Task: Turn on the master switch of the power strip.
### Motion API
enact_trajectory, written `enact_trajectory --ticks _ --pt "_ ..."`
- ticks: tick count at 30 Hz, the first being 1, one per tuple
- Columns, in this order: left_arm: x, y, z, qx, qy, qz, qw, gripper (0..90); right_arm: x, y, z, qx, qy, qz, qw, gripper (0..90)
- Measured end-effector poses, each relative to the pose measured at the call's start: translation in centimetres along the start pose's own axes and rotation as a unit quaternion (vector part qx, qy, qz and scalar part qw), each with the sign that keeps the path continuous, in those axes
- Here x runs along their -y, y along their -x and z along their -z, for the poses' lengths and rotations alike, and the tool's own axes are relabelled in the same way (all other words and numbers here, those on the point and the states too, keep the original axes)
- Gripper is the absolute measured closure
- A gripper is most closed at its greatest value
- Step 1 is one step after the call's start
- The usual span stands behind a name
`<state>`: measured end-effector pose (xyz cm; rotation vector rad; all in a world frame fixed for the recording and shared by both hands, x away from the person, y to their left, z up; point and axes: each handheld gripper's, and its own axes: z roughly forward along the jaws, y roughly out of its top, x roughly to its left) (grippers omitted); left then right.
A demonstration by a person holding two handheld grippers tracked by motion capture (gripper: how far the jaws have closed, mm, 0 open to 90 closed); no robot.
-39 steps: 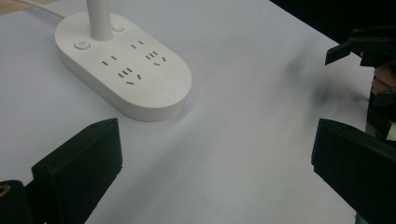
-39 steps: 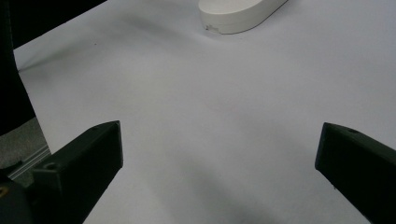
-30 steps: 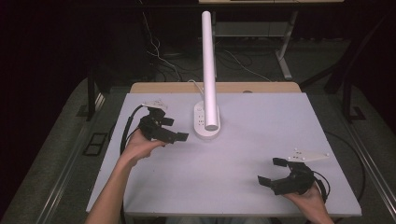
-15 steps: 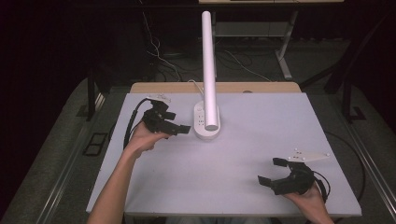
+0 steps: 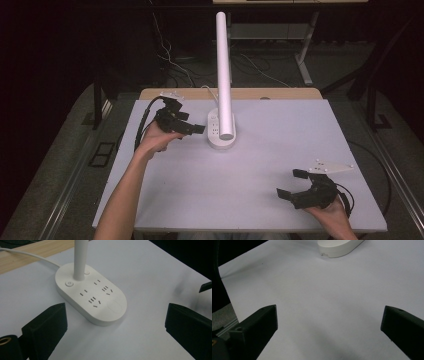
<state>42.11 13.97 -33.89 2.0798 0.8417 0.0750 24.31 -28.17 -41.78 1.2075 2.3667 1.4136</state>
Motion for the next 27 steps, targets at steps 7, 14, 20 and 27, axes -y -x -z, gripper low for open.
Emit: enact_trajectory --ticks 7,14,20,27 --pt "-1.1 -0.5 -0.8 -0.008 -0.004 -0.004 1.0000 3.4 0.1 0.1 0.1 0.001 0.002 -0.002 1.0000 0.3" --pt "-1.6 -0.9 -1.5 -0.014 0.001 0.002 0.9999 3.9 0.1 0.2 0.2 0.002 0.005 -0.001 1.0000 0.3" --pt "-1.9 -1.6 -2.2 -0.019 0.003 0.010 0.9998 5.3 0.1 0.2 0.3 0.001 0.005 -0.004 1.0000 0.3" --pt "-2.1 -2.5 -3.1 -0.022 0.011 0.033 0.9992 8.0 0.1 0.2 0.3 0.001 0.005 -0.003 1.0000 0.3"
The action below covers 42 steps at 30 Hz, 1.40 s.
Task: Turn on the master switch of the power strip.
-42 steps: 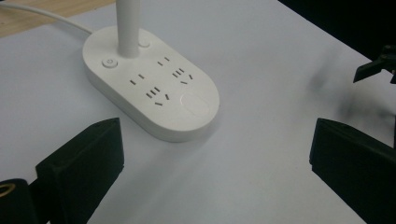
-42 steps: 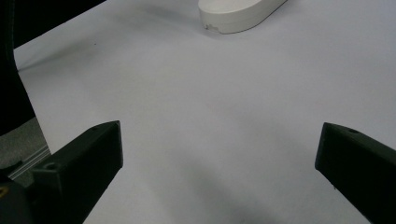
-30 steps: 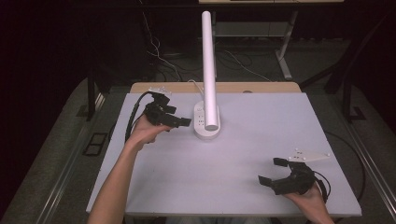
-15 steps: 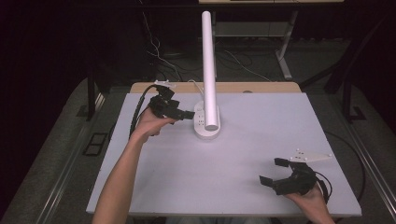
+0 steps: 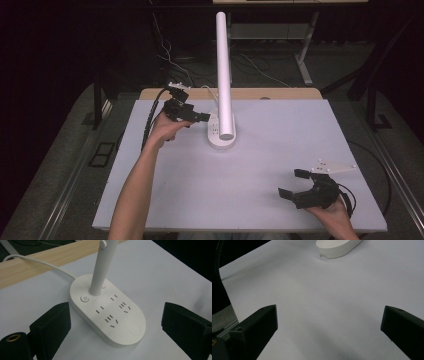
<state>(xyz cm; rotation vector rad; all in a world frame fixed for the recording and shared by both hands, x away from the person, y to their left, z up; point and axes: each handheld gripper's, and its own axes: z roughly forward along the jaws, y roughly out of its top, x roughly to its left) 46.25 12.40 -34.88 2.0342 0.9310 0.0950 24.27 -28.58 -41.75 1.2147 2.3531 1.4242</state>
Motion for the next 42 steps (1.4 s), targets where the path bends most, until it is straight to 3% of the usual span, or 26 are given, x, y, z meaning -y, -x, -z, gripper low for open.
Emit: enact_trajectory --ticks 5,11,12,15,18,24,36,42 --pt "0.1 -0.4 -0.6 -0.005 -0.002 0.000 1.0000 10.5 0.0 0.0 0.0 -0.001 -0.001 0.000 1.0000 0.3" --pt "0.2 -1.0 -1.2 -0.010 0.009 0.019 0.9997 13.8 0.0 0.0 -0.1 -0.002 -0.002 0.004 1.0000 0.3" --pt "0.3 -1.0 -1.5 -0.011 0.023 0.036 0.9990 14.3 0.0 0.0 -0.1 -0.002 -0.003 0.004 1.0000 0.3" --pt "0.3 -1.2 -1.6 -0.010 0.023 0.035 0.9991 14.9 0.0 0.0 -0.1 -0.002 -0.003 0.003 1.0000 0.3" --pt "0.4 -1.3 -2.0 -0.011 0.024 0.050 0.9984 17.3 0.0 0.1 -0.2 -0.003 -0.004 0.001 1.0000 0.3" --pt "0.4 -1.9 -2.3 -0.010 0.026 0.057 0.9980 22.0 0.0 0.0 -0.2 -0.003 -0.006 0.003 1.0000 0.3" --pt "0.6 -2.4 -3.3 -0.011 0.037 0.072 0.9967 41.2 0.0 0.1 -0.2 -0.002 -0.007 0.002 1.0000 0.3" --pt "0.8 -2.6 -4.2 -0.014 0.037 0.069 0.9968 49.9 0.0 0.1 -0.2 -0.002 -0.008 0.002 1.0000 0.3"
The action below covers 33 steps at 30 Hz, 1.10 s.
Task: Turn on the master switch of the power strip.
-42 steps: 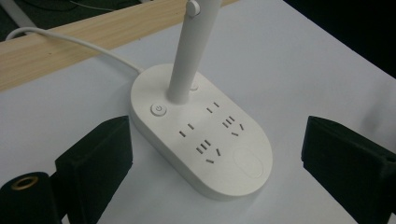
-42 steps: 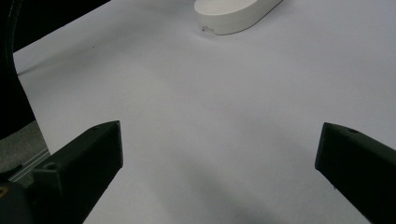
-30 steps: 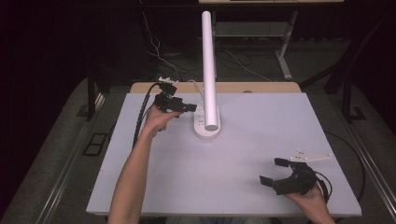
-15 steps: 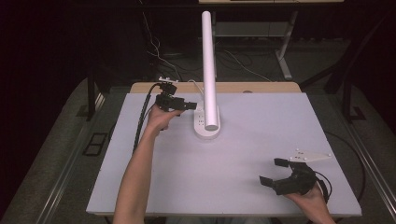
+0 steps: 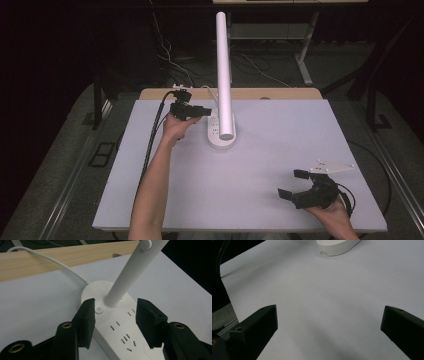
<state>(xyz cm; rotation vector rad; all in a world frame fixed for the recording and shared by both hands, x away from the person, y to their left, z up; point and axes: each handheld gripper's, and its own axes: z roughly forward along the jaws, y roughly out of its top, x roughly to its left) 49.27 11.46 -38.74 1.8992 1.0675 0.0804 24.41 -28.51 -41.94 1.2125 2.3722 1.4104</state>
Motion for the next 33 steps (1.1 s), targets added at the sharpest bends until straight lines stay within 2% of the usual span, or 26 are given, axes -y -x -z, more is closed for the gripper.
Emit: enact_trajectory --ticks 4,13,17,19,20,27,33 --pt "0.2 0.2 -0.8 0.001 0.001 0.009 1.0000 54.6 0.0 0.0 -0.1 -0.001 -0.001 0.004 1.0000 0.3" --pt "0.4 0.0 -1.9 0.003 0.009 0.015 0.9998 65.3 0.0 0.0 0.0 -0.001 -0.003 0.001 1.0000 0.3" --pt "0.5 -0.2 -2.3 0.002 0.019 0.031 0.9993 71.7 0.0 0.0 -0.1 -0.002 -0.003 0.002 1.0000 0.4" --pt "0.5 -0.3 -2.4 0.004 0.019 0.032 0.9993 74.2 0.0 0.0 0.0 -0.001 -0.003 0.002 1.0000 0.3" --pt "0.6 -0.3 -2.6 -0.001 0.021 0.039 0.9990 75.6 0.0 0.0 0.0 -0.001 -0.003 0.001 1.0000 0.3" --pt "1.0 -0.6 -3.5 -0.013 0.014 0.047 0.9987 89.3 0.0 0.1 0.0 -0.001 -0.001 0.002 1.0000 0.3" --pt "1.3 -0.9 -4.0 -0.028 0.004 0.046 0.9986 89.6 0.0 0.1 0.0 -0.001 -0.002 0.002 1.0000 0.3"
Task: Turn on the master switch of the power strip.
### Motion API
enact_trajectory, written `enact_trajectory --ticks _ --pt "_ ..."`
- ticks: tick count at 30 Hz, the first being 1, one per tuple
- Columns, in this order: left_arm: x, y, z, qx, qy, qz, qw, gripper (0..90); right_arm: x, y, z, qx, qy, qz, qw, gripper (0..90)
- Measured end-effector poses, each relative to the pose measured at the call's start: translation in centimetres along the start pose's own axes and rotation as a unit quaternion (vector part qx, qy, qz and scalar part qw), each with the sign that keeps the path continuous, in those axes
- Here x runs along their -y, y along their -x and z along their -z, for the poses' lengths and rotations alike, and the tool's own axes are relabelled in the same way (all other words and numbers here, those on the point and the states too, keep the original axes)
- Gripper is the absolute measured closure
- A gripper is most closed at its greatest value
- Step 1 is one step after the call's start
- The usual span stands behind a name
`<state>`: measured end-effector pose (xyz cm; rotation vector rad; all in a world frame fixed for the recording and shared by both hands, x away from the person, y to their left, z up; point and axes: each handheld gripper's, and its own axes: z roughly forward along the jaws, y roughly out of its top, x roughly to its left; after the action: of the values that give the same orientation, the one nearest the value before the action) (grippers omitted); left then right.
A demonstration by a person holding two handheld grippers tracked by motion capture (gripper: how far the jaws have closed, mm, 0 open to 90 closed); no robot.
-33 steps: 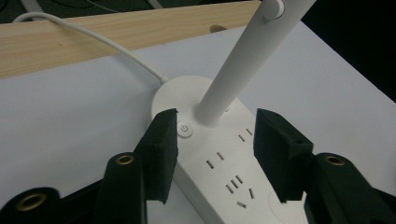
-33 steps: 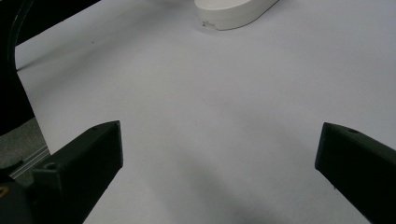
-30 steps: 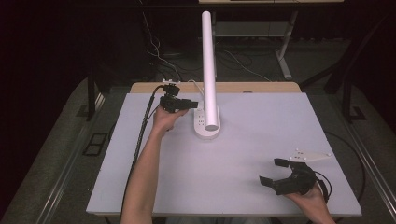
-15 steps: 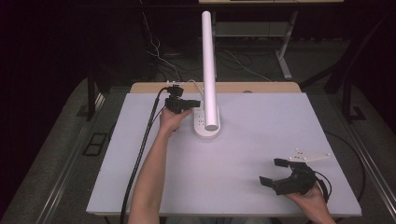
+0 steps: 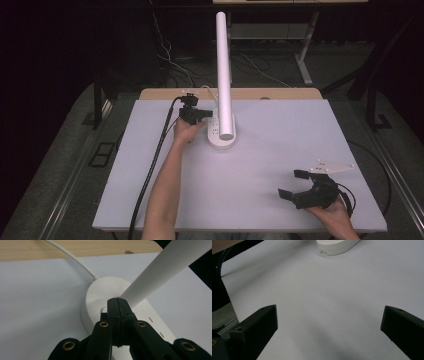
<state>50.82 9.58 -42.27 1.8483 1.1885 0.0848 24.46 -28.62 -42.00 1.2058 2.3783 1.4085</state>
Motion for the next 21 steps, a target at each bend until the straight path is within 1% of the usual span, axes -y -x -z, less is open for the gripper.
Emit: enact_trajectory --ticks 1,7,11,15,16,17,18,19,21 --pt "0.07 -0.05 -0.17 -0.004 0.001 0.003 1.0000 89.6 0.00 0.01 0.00 0.000 0.000 0.000 1.0000 0.3" --pt "0.25 -0.25 -0.74 -0.004 0.007 0.012 0.9999 89.6 0.01 0.03 0.04 0.001 0.000 -0.002 1.0000 0.4" --pt "0.39 -0.46 -1.05 -0.009 0.004 0.014 0.9999 89.6 0.02 0.05 0.07 -0.001 0.000 -0.002 1.0000 0.3" --pt "0.37 -0.53 -1.07 -0.007 0.002 0.016 0.9999 89.6 0.01 0.12 0.07 -0.001 -0.001 -0.002 1.0000 0.4" --pt "0.37 -0.53 -1.07 -0.007 0.002 0.016 0.9999 89.6 0.02 0.11 0.07 -0.001 0.000 -0.002 1.0000 0.3" --pt "0.31 -0.45 -0.95 -0.019 -0.003 0.012 0.9997 89.6 0.02 0.10 0.07 -0.001 0.000 -0.002 1.0000 0.4" --pt "0.30 -0.51 -0.90 -0.019 -0.005 0.012 0.9997 89.6 0.02 0.07 0.07 -0.001 -0.001 -0.001 1.0000 0.3" --pt "0.34 -0.60 -0.91 -0.022 -0.012 0.005 0.9997 89.6 0.03 0.07 0.06 -0.001 -0.002 0.000 1.0000 0.3" --pt "0.33 -0.66 -0.85 -0.023 -0.013 0.003 0.9997 89.6 0.03 0.09 0.01 0.000 -0.001 0.003 1.0000 0.3"
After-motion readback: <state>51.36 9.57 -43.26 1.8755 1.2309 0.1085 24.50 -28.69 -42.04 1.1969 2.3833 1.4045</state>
